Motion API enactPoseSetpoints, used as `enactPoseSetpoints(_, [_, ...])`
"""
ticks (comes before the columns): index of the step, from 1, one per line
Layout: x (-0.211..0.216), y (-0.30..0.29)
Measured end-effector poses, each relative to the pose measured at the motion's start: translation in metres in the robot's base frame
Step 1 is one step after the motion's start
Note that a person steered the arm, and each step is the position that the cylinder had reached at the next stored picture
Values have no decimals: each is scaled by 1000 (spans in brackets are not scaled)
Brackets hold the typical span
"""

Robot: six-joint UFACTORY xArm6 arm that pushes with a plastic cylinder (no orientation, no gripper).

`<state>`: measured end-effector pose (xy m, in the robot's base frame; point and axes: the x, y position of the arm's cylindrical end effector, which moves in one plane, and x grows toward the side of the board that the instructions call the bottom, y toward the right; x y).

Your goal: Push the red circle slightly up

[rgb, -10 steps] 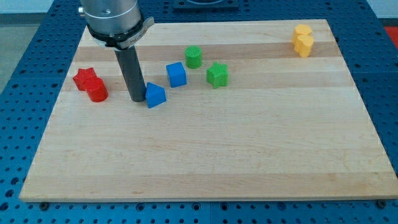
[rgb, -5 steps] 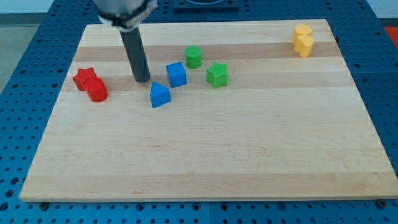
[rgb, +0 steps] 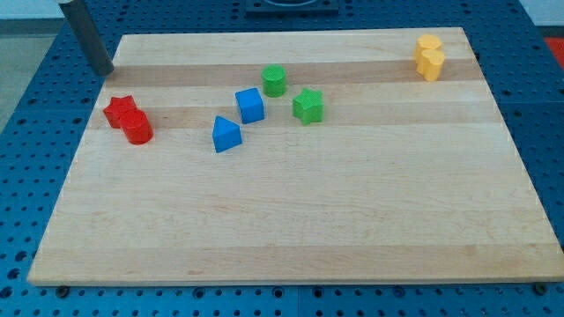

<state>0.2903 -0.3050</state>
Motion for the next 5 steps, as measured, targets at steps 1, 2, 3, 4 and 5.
enactPoseSetpoints(1, [77,1])
enactPoseSetpoints(2, [143,13])
enactPoseSetpoints(3, [173,63])
enactPoseSetpoints(4, [188,85])
enactPoseSetpoints(5, [152,85])
